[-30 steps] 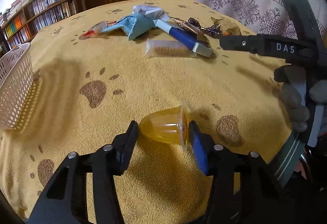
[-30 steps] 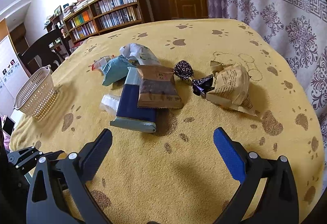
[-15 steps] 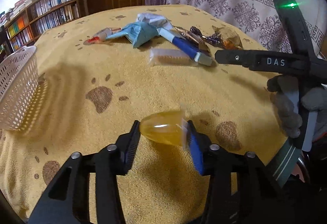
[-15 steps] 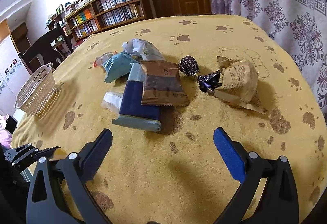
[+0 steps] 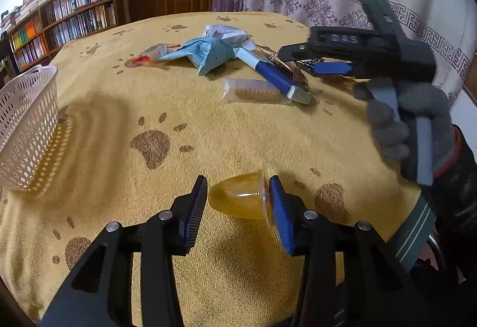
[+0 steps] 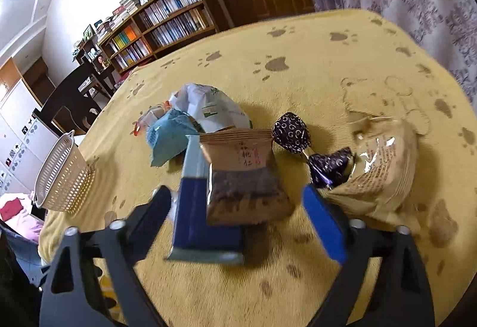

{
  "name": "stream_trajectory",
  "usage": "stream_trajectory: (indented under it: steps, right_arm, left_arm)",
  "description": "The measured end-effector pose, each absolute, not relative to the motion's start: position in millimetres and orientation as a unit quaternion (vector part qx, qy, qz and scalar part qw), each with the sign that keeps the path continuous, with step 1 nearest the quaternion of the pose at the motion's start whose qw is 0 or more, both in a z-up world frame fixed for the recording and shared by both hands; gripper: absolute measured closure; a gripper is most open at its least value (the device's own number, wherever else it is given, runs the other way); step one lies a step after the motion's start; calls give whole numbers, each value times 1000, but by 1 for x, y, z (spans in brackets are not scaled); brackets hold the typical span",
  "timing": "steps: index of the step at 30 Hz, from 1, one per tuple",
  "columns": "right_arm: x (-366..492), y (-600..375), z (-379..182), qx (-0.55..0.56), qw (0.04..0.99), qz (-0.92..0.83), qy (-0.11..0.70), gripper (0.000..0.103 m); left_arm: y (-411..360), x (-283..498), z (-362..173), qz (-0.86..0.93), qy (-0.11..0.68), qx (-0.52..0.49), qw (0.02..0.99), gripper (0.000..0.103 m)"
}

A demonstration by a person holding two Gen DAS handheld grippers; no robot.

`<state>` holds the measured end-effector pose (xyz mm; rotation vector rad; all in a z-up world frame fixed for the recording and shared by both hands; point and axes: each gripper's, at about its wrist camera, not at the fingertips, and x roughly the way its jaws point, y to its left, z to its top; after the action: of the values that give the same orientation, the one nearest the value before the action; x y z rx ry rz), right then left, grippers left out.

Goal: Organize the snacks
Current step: 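Lift the jelly cup with the left tool while the right tool grasps the brown nut bag, then carry the jelly cup to the white basket and open the left tool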

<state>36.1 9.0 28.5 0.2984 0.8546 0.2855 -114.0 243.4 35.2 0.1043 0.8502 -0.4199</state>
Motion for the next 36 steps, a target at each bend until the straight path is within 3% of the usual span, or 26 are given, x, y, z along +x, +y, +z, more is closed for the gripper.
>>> stream_trajectory:
  steps: [1,4,14,18,21,36]
  right_arm:
    - [41,9,26,148,886,139,417,29]
    - [53,7,19,156,878,141,429,30]
    - [64,17,17,147,875,153,435,33]
    - [61,15,17,164,869,168,435,47]
    - [56,15,20,159,873,164,431,52]
    - [15,9,50,188,885,192,380,54]
  left_arm:
    - [244,-114,34,-203,411,48,887,57]
    - [246,-112,29,-202,418,43,884,50]
    - [242,-105,19,-206,423,42,881,49]
    - [242,-106,19,-208,420,42,882,53]
    - [241,-107,20,-209,418,41,883,56]
    - [244,-111,37,-201,396,42,895,58]
